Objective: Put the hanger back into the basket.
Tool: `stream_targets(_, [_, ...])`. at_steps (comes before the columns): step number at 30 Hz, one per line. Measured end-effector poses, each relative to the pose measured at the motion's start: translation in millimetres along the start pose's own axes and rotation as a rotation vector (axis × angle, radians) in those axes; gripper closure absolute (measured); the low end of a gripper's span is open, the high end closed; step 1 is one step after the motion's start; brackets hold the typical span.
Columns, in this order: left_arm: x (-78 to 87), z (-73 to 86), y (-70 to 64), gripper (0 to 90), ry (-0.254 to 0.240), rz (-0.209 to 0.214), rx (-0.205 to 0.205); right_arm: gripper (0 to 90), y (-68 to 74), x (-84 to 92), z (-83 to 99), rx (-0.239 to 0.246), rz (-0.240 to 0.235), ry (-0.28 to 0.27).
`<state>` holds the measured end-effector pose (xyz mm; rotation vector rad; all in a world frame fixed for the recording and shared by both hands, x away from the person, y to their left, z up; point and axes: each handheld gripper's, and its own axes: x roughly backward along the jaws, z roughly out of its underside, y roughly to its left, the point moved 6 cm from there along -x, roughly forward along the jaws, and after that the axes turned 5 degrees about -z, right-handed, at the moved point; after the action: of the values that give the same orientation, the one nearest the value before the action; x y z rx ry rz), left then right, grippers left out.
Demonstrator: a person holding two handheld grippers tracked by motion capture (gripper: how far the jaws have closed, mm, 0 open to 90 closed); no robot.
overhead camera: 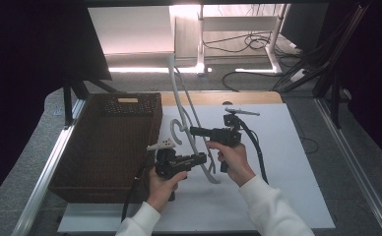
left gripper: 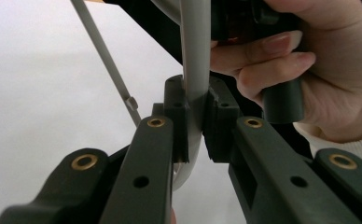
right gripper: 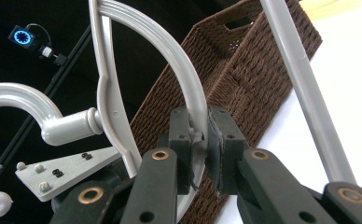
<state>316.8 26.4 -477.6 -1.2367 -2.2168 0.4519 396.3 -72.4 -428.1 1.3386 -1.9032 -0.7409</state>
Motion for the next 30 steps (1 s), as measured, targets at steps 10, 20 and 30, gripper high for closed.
stream_targets(10, [8.0, -3.0, 6.1, 81.9, -0.001, 0.001, 0.026, 63.4, 3.2, 8.5, -3.4, 0.031, -0.007, -0.006])
stream_targets(20, [23.5, -6.6, 8.6, 81.9, 0.032, -0.029, 0.021, 47.8, 1.8, 41.7, -4.7, 0.117, 0.026, -0.029])
stream_targets(30, [54.3, -17.3, -3.4, 81.9, 0.107, -0.021, -0.038, 44.5, -25.7, 86.8, 12.1, 0.138, 0.091, -0.015])
